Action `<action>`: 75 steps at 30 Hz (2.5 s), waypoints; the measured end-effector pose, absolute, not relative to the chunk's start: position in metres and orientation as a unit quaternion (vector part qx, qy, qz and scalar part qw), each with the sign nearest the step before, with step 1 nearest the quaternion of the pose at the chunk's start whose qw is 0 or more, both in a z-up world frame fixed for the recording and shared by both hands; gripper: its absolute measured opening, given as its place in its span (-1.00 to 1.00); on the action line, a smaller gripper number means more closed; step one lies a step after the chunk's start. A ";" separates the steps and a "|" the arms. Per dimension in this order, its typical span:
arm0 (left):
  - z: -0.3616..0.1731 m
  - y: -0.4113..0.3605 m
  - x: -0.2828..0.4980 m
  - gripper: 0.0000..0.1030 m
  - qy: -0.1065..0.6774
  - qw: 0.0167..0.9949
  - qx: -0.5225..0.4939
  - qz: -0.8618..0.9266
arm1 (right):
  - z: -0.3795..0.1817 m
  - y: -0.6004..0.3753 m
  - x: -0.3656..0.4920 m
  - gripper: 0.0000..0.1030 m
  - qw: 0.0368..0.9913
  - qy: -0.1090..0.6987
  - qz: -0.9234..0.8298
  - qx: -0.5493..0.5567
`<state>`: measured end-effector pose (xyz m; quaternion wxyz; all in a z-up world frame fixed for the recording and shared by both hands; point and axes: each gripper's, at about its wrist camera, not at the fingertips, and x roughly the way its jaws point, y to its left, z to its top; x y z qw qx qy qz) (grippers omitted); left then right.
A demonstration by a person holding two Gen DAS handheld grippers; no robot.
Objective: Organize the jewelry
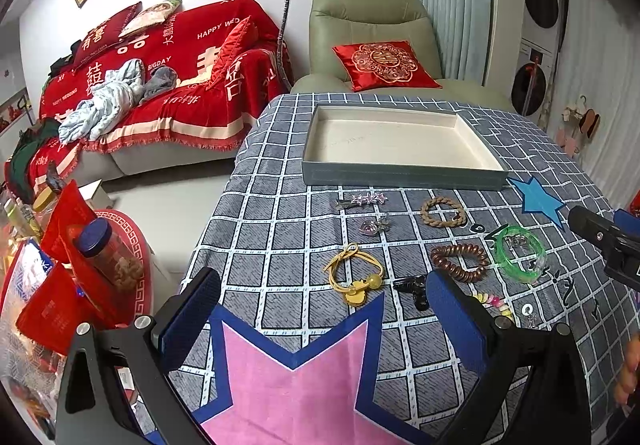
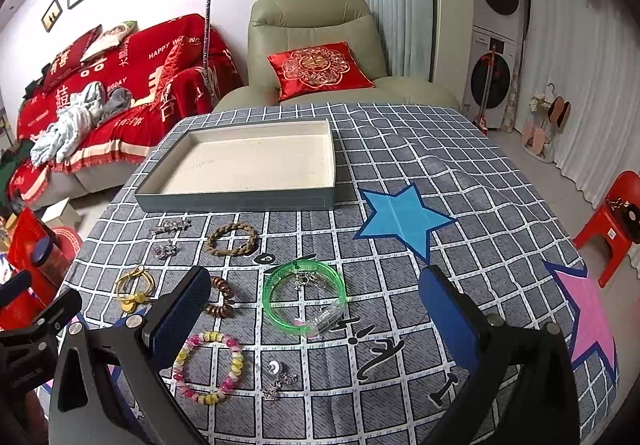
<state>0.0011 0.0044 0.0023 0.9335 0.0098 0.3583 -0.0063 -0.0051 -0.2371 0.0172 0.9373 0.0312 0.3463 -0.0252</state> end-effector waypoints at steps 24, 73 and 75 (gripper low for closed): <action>0.001 0.010 -0.001 1.00 0.359 0.933 0.007 -0.002 | 0.017 -0.237 -0.006 1.00 0.937 0.347 -0.024 0.033; -0.004 0.005 0.000 1.00 0.365 0.931 0.009 -0.005 | 0.016 -0.237 -0.006 1.00 0.937 0.348 -0.022 0.034; -0.005 0.004 0.002 1.00 0.367 0.930 0.008 -0.005 | 0.017 -0.236 -0.006 1.00 0.936 0.348 -0.022 0.034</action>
